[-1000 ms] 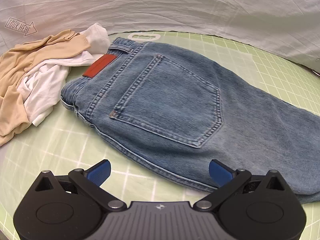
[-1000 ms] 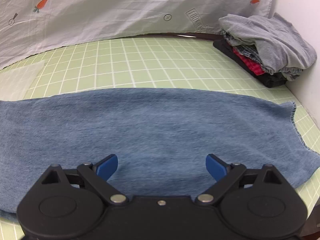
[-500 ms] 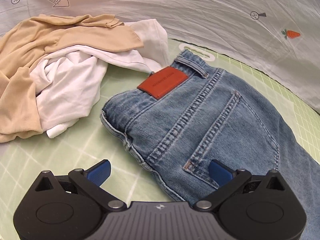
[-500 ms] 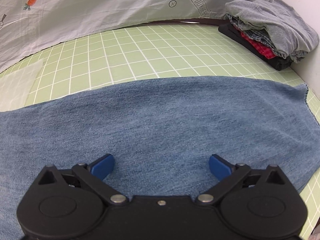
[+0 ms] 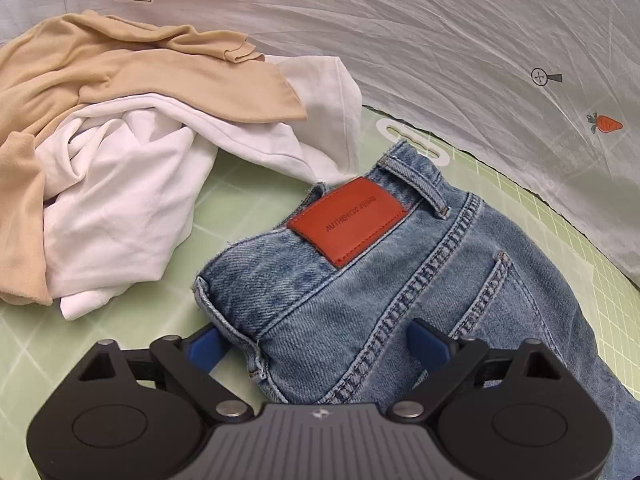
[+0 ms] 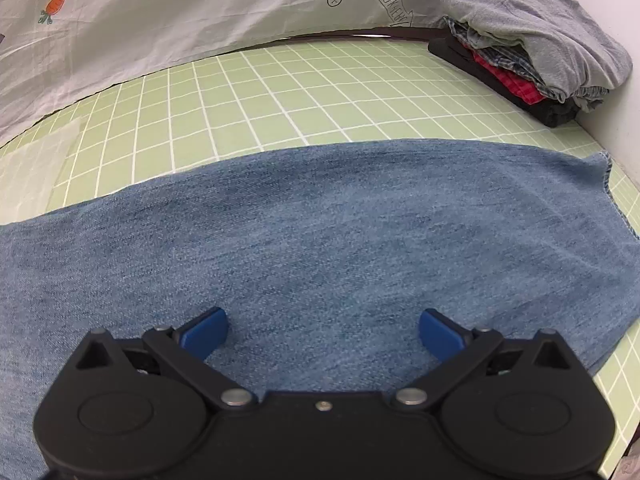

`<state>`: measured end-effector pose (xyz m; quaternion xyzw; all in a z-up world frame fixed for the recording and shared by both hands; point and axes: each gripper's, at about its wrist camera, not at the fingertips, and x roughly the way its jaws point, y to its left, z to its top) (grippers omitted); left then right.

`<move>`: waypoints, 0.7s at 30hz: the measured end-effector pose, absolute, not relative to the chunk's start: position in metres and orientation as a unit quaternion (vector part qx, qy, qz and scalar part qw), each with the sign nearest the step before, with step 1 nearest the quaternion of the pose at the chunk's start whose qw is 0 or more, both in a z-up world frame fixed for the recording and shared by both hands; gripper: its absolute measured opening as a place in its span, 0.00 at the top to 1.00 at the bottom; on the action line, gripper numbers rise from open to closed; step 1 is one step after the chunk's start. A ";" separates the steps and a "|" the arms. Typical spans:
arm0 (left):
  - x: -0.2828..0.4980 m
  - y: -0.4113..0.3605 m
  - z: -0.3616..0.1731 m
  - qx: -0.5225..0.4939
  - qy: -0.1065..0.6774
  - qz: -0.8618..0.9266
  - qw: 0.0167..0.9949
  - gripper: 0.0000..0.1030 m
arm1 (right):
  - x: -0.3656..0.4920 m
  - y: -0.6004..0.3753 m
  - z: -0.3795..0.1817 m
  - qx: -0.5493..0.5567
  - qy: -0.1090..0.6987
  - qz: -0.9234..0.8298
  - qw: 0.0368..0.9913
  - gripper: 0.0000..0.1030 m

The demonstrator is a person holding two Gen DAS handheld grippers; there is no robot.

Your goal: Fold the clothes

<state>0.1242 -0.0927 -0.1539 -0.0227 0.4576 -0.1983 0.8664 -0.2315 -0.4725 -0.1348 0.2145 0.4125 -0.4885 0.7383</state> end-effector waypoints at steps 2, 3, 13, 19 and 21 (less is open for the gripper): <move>0.121 -0.097 -0.147 -0.008 0.446 -0.204 0.872 0.49 | -0.227 -0.471 -0.132 0.187 0.423 -0.488 0.740 0.00; 0.119 -0.099 -0.143 -0.003 0.442 -0.207 0.873 0.52 | -0.225 -0.469 -0.131 0.168 0.428 -0.490 0.741 0.00; 0.074 -0.128 -0.067 0.011 0.358 -0.283 0.890 0.70 | -0.263 -0.485 -0.108 0.137 0.392 -0.522 0.745 0.01; 0.011 -0.191 -0.032 0.063 0.304 -0.391 0.867 0.72 | -0.306 -0.502 -0.110 0.185 0.369 -0.557 0.721 0.01; -0.016 -0.216 -0.033 0.093 0.293 -0.433 0.847 0.73 | -0.316 -0.503 -0.112 0.192 0.368 -0.561 0.717 0.01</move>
